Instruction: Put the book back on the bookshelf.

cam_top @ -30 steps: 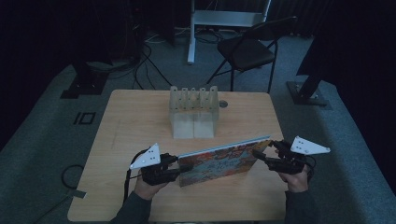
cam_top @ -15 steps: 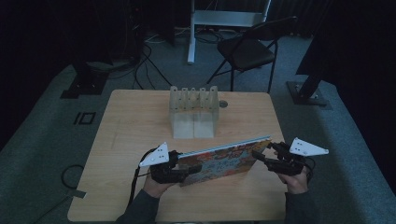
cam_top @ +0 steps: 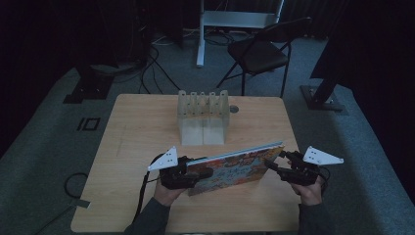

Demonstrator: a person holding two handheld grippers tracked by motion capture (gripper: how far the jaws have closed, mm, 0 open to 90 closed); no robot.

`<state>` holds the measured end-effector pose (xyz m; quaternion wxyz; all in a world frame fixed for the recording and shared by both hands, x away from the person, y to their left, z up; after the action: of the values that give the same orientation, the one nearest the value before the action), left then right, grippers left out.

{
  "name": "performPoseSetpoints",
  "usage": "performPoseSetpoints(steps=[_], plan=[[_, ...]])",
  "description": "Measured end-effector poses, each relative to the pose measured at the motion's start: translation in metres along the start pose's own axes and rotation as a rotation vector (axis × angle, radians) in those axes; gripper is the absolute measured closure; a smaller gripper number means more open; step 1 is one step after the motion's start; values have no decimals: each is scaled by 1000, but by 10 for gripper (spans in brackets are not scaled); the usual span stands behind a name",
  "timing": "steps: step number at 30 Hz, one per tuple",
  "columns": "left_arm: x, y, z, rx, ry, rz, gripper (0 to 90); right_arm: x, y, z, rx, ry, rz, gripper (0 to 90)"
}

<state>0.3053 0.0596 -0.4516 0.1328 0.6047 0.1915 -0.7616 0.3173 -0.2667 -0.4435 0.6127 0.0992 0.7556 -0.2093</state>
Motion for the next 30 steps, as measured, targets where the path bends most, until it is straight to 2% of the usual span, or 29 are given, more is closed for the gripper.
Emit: performPoseSetpoints(steps=[5,17,19,22,30], plan=[[1,2,0,-23,25,-3,498,4,2,0,-1,12,3,402],[5,11,2,-53,40,19,420,10,4,3,-2,37,6,400],[5,13,3,-75,60,16,416,11,4,3,-1,42,4,400],[5,13,3,-95,67,28,400,12,4,3,2,43,4,400],[7,15,7,-115,104,19,376,13,5,4,4,47,6,403]])
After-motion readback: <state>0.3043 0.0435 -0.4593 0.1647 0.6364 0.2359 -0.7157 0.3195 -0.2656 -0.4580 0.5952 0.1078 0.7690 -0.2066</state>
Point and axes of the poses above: each handheld gripper's, and its own axes: y roughly forward along the jaws, x roughly out of its underside, z roughly to its right, the point moved 5 cm from there along y, roughly forward along the jaws, and after that the axes turned 11 degrees about -x, right-handed, at the moved point
